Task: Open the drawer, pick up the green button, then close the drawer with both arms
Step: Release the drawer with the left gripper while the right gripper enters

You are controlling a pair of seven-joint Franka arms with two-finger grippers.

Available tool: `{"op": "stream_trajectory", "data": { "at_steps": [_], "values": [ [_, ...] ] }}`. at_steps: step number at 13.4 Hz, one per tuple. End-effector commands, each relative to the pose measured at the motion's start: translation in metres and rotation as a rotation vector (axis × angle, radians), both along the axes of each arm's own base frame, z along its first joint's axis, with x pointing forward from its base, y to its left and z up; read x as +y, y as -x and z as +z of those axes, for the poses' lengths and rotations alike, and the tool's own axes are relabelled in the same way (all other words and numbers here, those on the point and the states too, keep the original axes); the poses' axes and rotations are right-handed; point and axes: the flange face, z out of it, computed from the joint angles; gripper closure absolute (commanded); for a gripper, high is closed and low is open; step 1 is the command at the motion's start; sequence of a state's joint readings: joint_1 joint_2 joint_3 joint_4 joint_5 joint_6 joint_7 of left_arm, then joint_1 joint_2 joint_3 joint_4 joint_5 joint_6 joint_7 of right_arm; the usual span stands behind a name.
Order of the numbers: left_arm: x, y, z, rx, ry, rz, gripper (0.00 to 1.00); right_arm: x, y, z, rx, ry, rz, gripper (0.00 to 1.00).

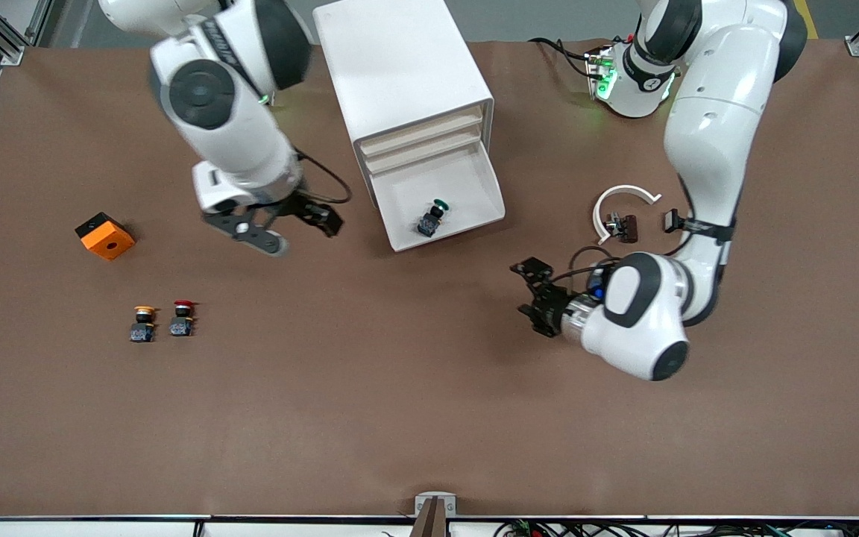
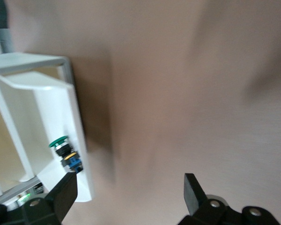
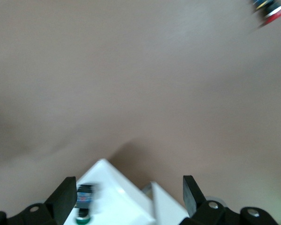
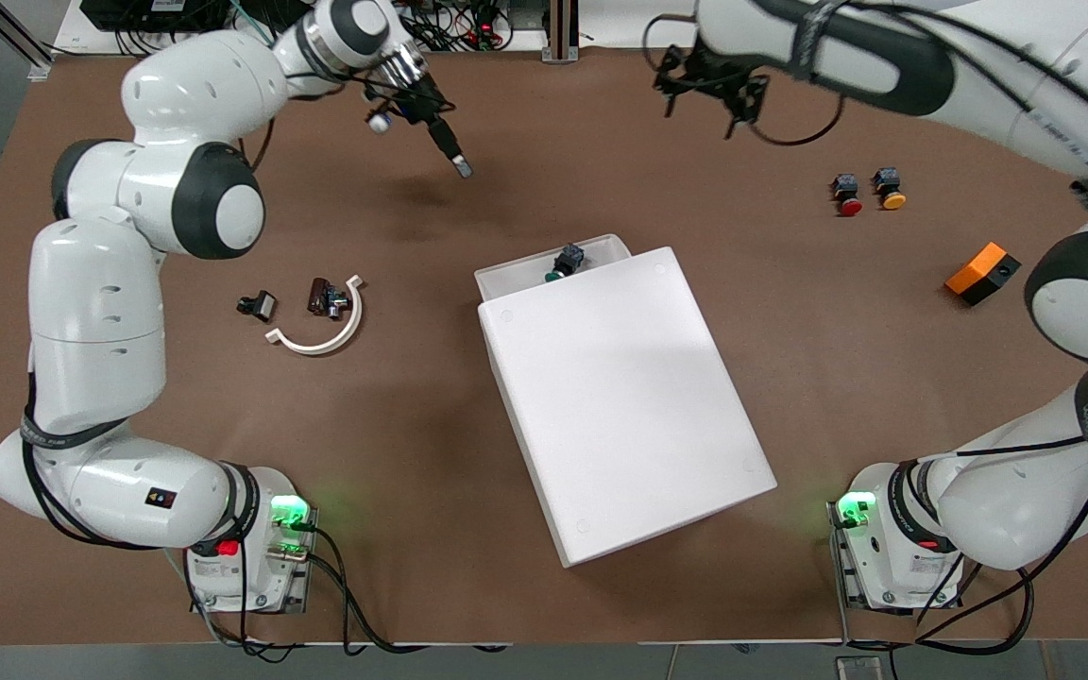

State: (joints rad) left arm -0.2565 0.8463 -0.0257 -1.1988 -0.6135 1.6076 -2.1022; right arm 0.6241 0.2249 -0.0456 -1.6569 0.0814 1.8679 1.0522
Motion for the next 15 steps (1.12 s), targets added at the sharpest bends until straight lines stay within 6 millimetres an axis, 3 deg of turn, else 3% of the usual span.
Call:
{"op": "stream_trajectory", "data": {
  "at_steps": [1,5,7,9,12,15],
  "values": [
    [0.046,-0.013,0.020,-0.066,-0.053,0.006,0.00,0.049,0.013,-0.022,-0.030,-0.031,-0.076,0.00],
    [0.106,-0.031,0.053,-0.256,-0.009,-0.129,0.00,0.100,0.031,-0.072,-0.040,-0.031,-0.095,0.00],
    [0.135,-0.037,0.083,-0.363,0.000,-0.188,0.00,0.120,0.042,-0.095,-0.046,-0.020,-0.065,0.00],
    [0.150,-0.040,0.107,-0.453,-0.011,-0.262,0.00,0.139,0.054,-0.120,-0.045,-0.006,-0.029,0.00],
    [0.168,-0.035,0.150,-0.603,-0.041,-0.627,0.00,0.156,0.071,-0.151,-0.036,0.025,0.012,0.00],
    [0.173,-0.027,0.189,-0.680,-0.051,-0.884,0.00,0.158,0.077,-0.169,-0.037,0.065,0.010,0.00]
  ]
}}
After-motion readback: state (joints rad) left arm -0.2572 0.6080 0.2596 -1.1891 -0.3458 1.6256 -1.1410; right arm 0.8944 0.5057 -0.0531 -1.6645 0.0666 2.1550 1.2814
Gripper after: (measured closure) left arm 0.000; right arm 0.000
